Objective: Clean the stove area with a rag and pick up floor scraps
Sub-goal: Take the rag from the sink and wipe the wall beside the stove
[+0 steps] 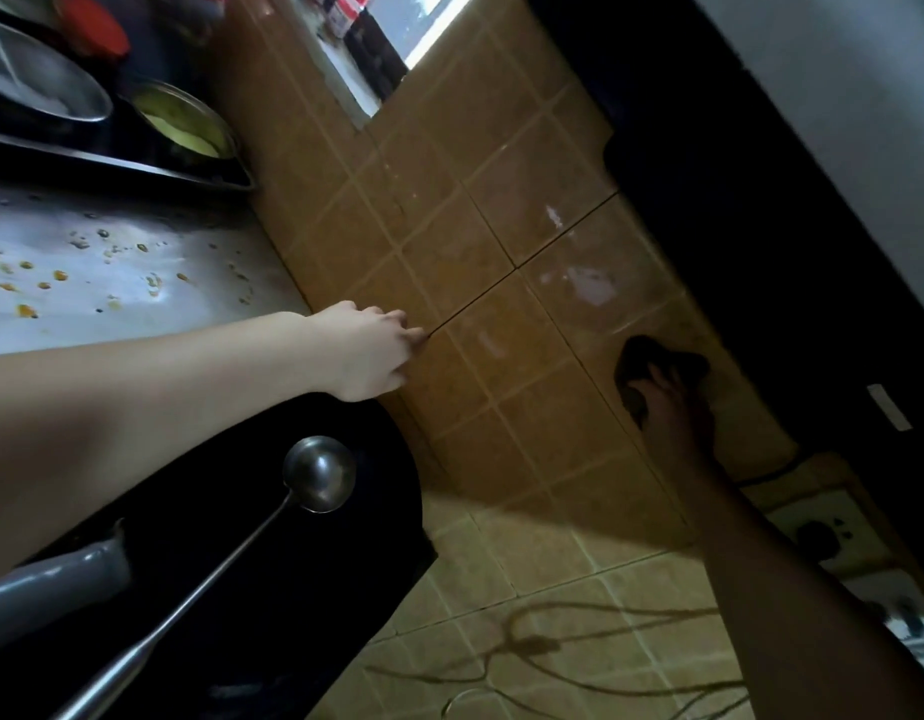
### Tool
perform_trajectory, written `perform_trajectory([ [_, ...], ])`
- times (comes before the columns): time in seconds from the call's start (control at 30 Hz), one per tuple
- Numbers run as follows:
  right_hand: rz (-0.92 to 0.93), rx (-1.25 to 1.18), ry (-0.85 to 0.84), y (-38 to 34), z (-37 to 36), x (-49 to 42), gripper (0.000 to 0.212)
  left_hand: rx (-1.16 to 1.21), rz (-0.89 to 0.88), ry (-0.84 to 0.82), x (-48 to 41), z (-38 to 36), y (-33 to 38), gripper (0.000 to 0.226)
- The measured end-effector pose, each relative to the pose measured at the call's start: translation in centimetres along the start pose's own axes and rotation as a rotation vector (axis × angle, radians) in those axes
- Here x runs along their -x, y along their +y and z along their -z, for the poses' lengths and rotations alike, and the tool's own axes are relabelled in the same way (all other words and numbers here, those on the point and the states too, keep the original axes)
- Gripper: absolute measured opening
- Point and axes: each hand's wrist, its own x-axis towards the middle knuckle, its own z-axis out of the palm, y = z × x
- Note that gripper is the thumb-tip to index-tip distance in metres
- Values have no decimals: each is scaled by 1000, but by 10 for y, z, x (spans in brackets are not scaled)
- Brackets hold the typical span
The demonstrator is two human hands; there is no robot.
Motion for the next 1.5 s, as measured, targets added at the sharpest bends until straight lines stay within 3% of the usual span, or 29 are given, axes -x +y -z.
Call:
perform_trajectory([
  [0.2, 89, 7, -17, -41, -33, -20, 43, 29, 16, 12, 6, -25, -24, 45],
  [0.33, 157, 25, -161, -72, -52, -12, 40, 76, 5, -30, 8, -33, -44, 38],
  [0.4, 180, -75, -198, -81, -59, -1, 41, 82, -12, -24, 9, -31, -56, 34],
  [0.53, 47, -347, -240, -96, -67, 25, 40, 61, -47, 24, 8, -17, -73, 34],
  [0.63, 15, -282, -342, -103, -70, 44, 46, 52, -71, 0, 8, -7, -76, 35],
  [0.73, 14, -221, -268, -108, -68, 68, 48, 48, -115, -34, 14, -4, -70, 35],
  [1.13, -32, -311, -218, -97, -51, 205, 39, 166, -236, -149, 54, -4, -1, 34],
  [1.3, -33, -289, -227, -79, -49, 275, 39, 170, -273, -208, 82, -9, 57, 35],
  [1.5, -166, -316, -271, -55, -56, 372, 43, 157, -311, -296, 127, -15, 148, 36],
])
